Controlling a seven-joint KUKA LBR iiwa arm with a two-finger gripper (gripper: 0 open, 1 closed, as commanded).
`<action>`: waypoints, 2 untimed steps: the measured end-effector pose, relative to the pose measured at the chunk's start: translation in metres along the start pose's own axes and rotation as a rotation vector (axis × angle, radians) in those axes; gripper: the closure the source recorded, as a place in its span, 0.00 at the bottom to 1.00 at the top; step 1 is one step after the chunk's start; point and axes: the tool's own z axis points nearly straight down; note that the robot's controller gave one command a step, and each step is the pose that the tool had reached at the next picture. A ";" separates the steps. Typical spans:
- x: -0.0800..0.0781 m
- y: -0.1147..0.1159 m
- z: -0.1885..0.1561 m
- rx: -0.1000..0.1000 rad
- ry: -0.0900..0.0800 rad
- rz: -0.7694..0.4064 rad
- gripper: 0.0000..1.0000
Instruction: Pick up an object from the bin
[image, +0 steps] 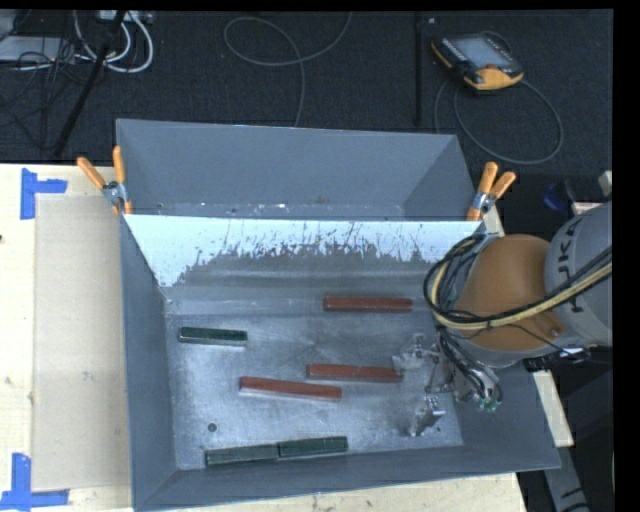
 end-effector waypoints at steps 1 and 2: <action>-0.072 0.052 0.000 -0.004 -0.009 -0.099 1.00; -0.072 0.052 0.000 -0.003 -0.009 -0.099 1.00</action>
Offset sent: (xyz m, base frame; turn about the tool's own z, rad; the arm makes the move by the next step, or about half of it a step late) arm 0.0000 0.0000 0.0000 0.0000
